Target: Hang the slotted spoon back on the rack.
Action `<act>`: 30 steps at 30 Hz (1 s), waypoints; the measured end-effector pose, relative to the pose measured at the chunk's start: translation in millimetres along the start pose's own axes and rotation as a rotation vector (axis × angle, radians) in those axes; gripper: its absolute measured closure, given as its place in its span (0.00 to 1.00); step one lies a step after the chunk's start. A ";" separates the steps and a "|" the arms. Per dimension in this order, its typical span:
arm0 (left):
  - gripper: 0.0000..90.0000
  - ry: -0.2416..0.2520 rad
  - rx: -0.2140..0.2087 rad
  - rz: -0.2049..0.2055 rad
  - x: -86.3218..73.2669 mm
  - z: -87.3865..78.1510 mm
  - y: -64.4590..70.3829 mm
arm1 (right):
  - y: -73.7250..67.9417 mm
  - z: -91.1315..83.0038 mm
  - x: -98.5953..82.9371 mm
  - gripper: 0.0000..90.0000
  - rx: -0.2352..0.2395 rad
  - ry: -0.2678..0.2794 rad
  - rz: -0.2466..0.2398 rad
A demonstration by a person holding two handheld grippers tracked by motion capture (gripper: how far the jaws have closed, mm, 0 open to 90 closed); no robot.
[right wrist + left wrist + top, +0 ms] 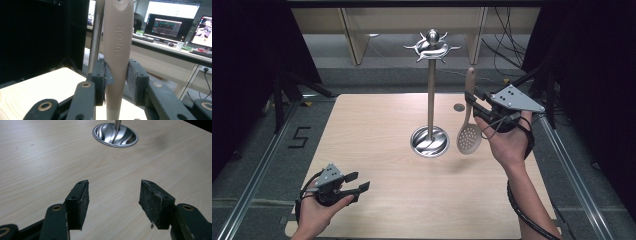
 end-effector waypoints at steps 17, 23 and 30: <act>0.45 0.000 0.002 -0.003 0.0 -0.5 -0.2 | -2.4 10.1 4.8 0.78 -0.003 0.011 -0.007; 0.45 -0.004 0.013 0.003 0.0 -1.4 -1.1 | -5.3 14.4 5.7 0.78 -0.001 0.006 -0.008; 0.45 0.001 0.008 -0.001 0.2 -1.1 -0.7 | -9.5 20.6 7.0 0.78 0.007 -0.005 0.000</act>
Point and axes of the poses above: each handheld gripper's, and its own axes: z roughly forward along the jaws, x roughly out of its top, y roughly to its right, the point moved 9 cm from there along z, roughly forward along the jaws, and after that the axes turned 2 degrees about y, right-handed, at the moved point
